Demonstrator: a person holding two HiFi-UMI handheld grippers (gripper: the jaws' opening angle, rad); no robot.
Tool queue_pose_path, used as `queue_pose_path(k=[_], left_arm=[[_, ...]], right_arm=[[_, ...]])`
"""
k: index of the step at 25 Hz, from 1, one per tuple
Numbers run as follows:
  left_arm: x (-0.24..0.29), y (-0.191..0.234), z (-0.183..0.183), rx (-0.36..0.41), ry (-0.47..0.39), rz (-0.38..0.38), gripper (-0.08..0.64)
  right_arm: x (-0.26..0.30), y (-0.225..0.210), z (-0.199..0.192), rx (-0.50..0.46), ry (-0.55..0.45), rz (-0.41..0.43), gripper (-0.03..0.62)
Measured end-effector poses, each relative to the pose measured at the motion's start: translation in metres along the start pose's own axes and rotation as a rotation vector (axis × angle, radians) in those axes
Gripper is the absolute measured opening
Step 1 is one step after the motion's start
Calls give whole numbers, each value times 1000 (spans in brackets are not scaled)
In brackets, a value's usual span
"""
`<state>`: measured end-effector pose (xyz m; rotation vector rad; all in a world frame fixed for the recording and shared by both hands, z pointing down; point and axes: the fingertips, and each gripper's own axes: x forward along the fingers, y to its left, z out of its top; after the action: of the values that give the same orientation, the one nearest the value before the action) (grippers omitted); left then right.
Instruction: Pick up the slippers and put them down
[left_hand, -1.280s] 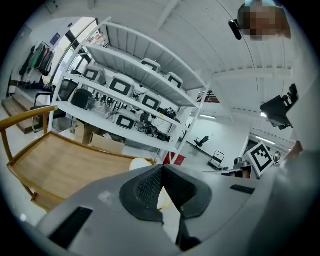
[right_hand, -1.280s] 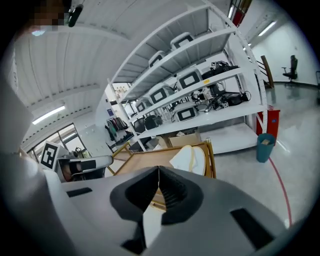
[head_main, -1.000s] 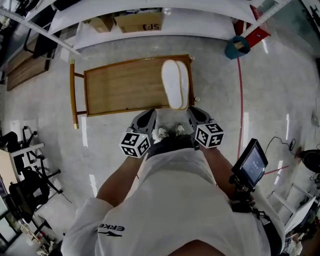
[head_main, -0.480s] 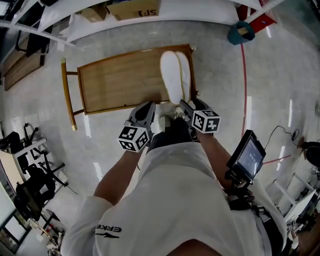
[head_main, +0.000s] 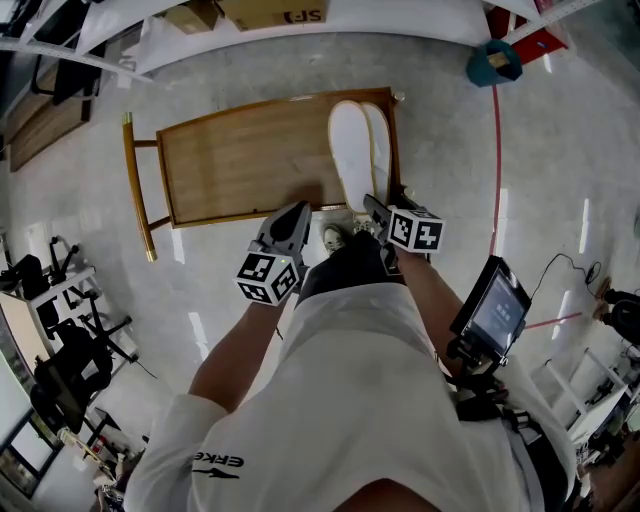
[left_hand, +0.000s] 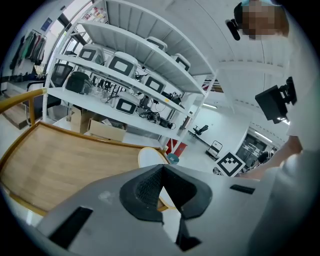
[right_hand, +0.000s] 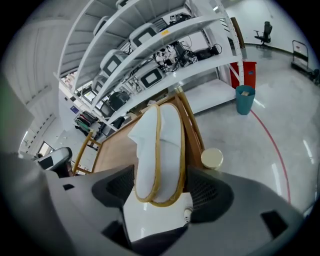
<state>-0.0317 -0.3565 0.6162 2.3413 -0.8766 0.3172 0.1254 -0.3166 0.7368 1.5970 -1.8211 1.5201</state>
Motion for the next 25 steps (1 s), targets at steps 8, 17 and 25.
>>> queue_pose_path(k=[8, 17, 25], left_arm=[[2, 11, -1, -9, 4, 17, 3], [-2, 22, 4, -20, 2, 32, 3], [-4, 29, 4, -23, 5, 35, 3]], right_arm=[[15, -2, -1, 13, 48, -25, 313], [26, 0, -3, -62, 96, -61, 310], [22, -1, -4, -70, 93, -64, 211]])
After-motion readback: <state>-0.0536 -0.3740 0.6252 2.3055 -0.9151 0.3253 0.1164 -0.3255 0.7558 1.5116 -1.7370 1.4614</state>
